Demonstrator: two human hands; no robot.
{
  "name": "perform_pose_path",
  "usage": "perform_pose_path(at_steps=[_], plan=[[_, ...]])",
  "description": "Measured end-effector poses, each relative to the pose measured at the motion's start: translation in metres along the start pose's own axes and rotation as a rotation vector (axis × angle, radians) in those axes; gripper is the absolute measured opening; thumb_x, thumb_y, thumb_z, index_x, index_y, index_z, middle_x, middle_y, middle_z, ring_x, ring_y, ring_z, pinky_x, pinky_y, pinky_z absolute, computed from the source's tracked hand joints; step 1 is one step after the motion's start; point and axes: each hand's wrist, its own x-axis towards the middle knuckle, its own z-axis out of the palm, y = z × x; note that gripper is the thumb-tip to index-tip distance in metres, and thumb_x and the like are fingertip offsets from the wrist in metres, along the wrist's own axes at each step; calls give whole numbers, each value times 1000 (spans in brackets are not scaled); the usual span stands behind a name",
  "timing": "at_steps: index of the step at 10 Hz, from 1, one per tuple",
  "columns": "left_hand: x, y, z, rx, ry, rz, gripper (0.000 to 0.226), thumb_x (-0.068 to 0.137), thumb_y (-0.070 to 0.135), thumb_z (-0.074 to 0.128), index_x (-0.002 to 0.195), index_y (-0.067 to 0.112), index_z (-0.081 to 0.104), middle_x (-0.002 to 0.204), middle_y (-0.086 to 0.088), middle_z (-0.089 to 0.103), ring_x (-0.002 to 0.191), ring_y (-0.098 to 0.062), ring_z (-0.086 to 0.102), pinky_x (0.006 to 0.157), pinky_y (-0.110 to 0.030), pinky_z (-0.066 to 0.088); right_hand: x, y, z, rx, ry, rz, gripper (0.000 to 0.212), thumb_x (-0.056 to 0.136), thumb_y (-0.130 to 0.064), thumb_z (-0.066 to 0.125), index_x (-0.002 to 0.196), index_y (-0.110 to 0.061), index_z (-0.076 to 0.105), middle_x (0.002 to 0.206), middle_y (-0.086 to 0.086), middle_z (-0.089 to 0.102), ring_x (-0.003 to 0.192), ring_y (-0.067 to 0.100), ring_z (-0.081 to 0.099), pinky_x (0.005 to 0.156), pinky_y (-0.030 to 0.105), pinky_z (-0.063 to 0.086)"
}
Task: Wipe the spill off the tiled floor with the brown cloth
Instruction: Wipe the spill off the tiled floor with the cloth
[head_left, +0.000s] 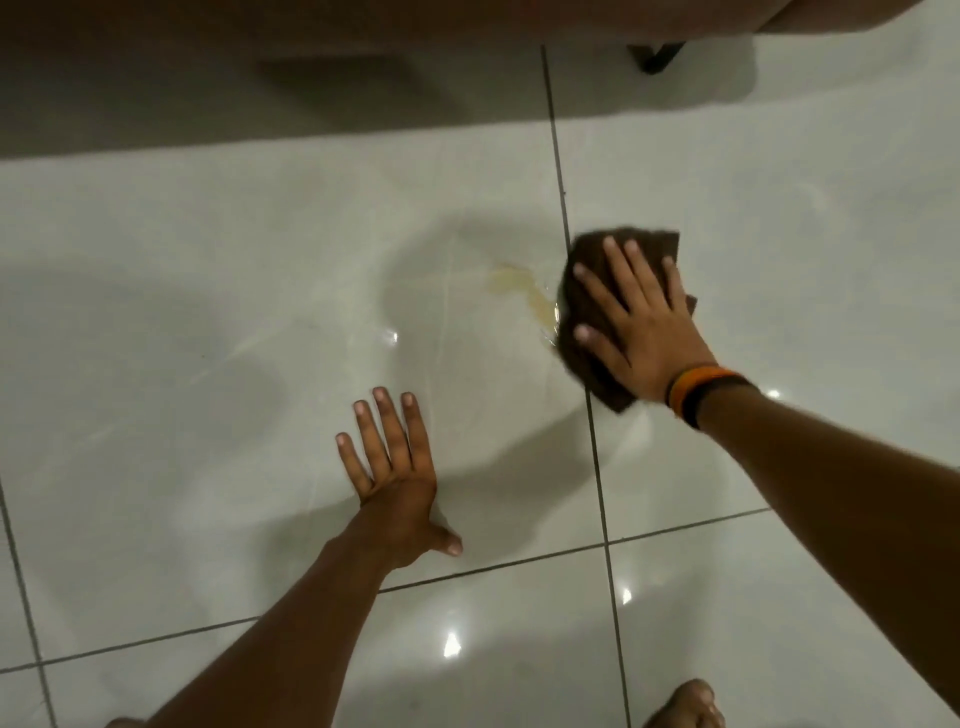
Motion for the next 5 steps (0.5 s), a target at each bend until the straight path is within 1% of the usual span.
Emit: perform_pose_path(at_steps=[1, 2, 3, 4, 5], plan=[[-2, 1, -2, -3, -6, 10, 188, 40, 66, 94, 136, 10, -58, 139, -25, -66, 124, -43, -67, 102, -60, -43, -67, -6, 19, 126, -37, 329, 67, 98, -59, 20, 158, -31, 6, 167, 10, -1, 154, 30, 0, 121, 63, 9], [-3, -1, -4, -9, -29, 19, 187, 41, 67, 93, 139, 10, -55, 141, -24, -66, 127, -43, -65, 102, -59, -44, -111, -60, 33, 133, -101, 509, 72, 98, -60, 18, 158, -24, 4, 166, 17, -1, 153, 36, -1, 118, 68, 12], [-3, -1, -4, -12, -27, 11, 186, 42, 67, 93, 138, 11, -57, 140, -23, -66, 127, -43, -65, 99, -58, -47, -102, -89, 31, 149, -112, 418, 75, 97, -63, 19, 158, -23, 4, 165, 18, -2, 153, 39, -1, 118, 69, 10], [-1, -1, -1, -2, -12, 5, 187, 40, 68, 93, 138, 11, -56, 141, -24, -66, 127, -43, -65, 98, -57, -48, -30, -94, 18, 218, 1, 558, 76, 95, -66, 22, 158, -26, 7, 166, 16, -2, 153, 37, -2, 118, 69, 7], [1, -1, 1, 21, -11, -13, 187, 40, 68, 92, 137, 10, -57, 141, -24, -65, 127, -44, -65, 98, -57, -48, 38, -106, 2, 197, 82, 536, 73, 96, -64, 22, 158, -26, 11, 166, 15, 3, 153, 37, 3, 119, 68, 6]])
